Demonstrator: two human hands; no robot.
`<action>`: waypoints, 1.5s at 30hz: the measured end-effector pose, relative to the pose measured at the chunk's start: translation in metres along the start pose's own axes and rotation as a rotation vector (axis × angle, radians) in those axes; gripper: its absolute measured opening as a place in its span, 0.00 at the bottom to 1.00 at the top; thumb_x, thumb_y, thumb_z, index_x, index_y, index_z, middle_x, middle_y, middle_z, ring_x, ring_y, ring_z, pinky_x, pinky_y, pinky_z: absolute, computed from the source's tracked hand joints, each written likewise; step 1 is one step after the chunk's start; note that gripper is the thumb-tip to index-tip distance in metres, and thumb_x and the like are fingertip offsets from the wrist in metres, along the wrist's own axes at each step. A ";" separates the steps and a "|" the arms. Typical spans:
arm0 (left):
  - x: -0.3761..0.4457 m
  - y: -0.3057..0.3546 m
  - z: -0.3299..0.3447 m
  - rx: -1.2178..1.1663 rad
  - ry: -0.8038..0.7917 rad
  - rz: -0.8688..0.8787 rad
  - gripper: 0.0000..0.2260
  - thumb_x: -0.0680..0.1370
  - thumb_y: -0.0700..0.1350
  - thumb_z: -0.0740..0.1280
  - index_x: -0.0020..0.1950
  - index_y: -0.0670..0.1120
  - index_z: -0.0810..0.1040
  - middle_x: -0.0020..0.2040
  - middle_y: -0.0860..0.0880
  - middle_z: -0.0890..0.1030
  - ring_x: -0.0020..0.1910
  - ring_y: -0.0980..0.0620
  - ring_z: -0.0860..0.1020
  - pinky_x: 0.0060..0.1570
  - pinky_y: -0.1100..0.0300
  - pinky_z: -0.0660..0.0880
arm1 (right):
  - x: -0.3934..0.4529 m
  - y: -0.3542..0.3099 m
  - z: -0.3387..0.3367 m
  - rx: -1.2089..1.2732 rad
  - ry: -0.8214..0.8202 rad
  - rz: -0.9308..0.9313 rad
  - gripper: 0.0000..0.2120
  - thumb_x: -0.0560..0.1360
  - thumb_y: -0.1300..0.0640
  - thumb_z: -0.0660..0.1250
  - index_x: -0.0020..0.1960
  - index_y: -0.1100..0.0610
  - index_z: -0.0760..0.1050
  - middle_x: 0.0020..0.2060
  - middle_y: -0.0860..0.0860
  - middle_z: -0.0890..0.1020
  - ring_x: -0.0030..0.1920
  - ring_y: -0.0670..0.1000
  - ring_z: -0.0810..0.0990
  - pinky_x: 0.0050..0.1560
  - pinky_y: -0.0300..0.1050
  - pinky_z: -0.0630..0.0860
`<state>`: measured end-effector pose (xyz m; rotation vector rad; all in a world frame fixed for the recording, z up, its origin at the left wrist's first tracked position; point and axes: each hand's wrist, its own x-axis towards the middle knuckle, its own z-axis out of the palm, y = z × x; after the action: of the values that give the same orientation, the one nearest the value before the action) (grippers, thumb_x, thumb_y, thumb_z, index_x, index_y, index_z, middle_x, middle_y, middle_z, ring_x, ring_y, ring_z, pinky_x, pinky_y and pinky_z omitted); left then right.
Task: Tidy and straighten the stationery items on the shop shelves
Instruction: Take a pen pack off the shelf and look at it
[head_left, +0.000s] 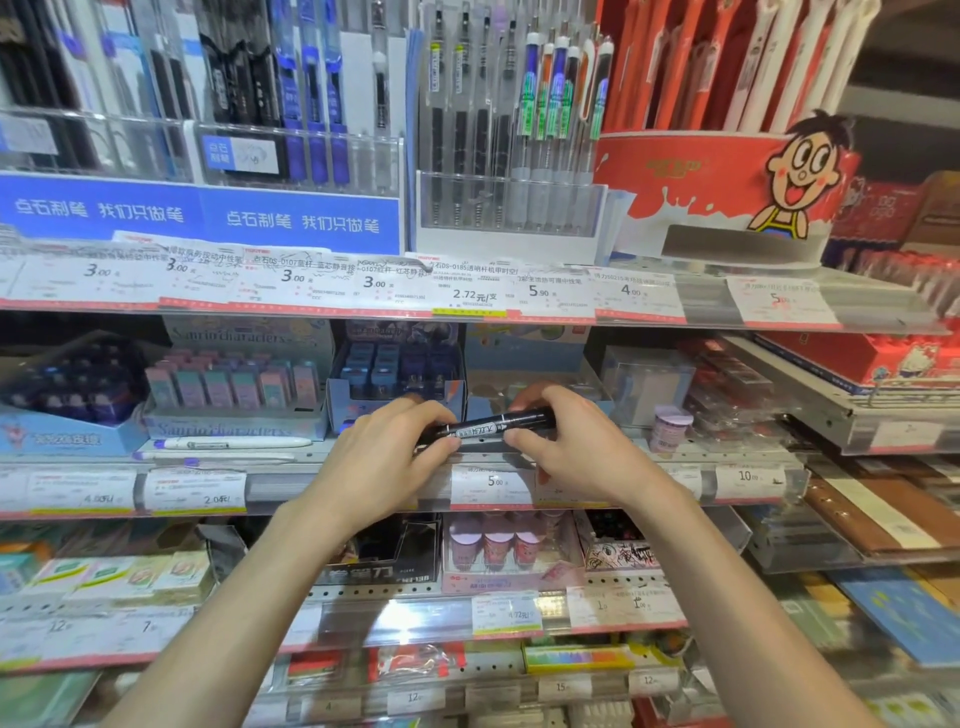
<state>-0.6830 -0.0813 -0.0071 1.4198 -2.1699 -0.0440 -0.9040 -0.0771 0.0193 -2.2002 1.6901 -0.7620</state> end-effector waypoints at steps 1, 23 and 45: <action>-0.001 -0.001 -0.001 -0.038 0.016 0.004 0.13 0.79 0.59 0.62 0.61 0.57 0.76 0.51 0.57 0.77 0.48 0.56 0.76 0.49 0.54 0.75 | -0.002 -0.002 -0.002 0.025 0.010 -0.013 0.11 0.77 0.46 0.68 0.56 0.49 0.72 0.47 0.46 0.81 0.34 0.46 0.82 0.47 0.49 0.80; -0.059 0.092 0.094 -0.631 -0.042 -0.063 0.06 0.76 0.50 0.72 0.52 0.55 0.84 0.48 0.56 0.81 0.37 0.49 0.77 0.40 0.68 0.72 | -0.127 0.113 -0.040 0.370 -0.136 0.174 0.11 0.75 0.48 0.73 0.56 0.42 0.78 0.30 0.58 0.83 0.27 0.51 0.76 0.32 0.43 0.71; -0.036 0.141 0.209 -0.397 -0.072 -0.094 0.13 0.79 0.52 0.67 0.63 0.54 0.78 0.55 0.61 0.73 0.48 0.60 0.75 0.53 0.60 0.75 | -0.166 0.249 -0.017 0.272 -0.134 0.324 0.03 0.76 0.52 0.71 0.50 0.48 0.82 0.35 0.45 0.83 0.33 0.41 0.79 0.35 0.36 0.71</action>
<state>-0.8855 -0.0419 -0.1560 1.2998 -2.0054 -0.5371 -1.1468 0.0107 -0.1331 -1.7034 1.7040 -0.6938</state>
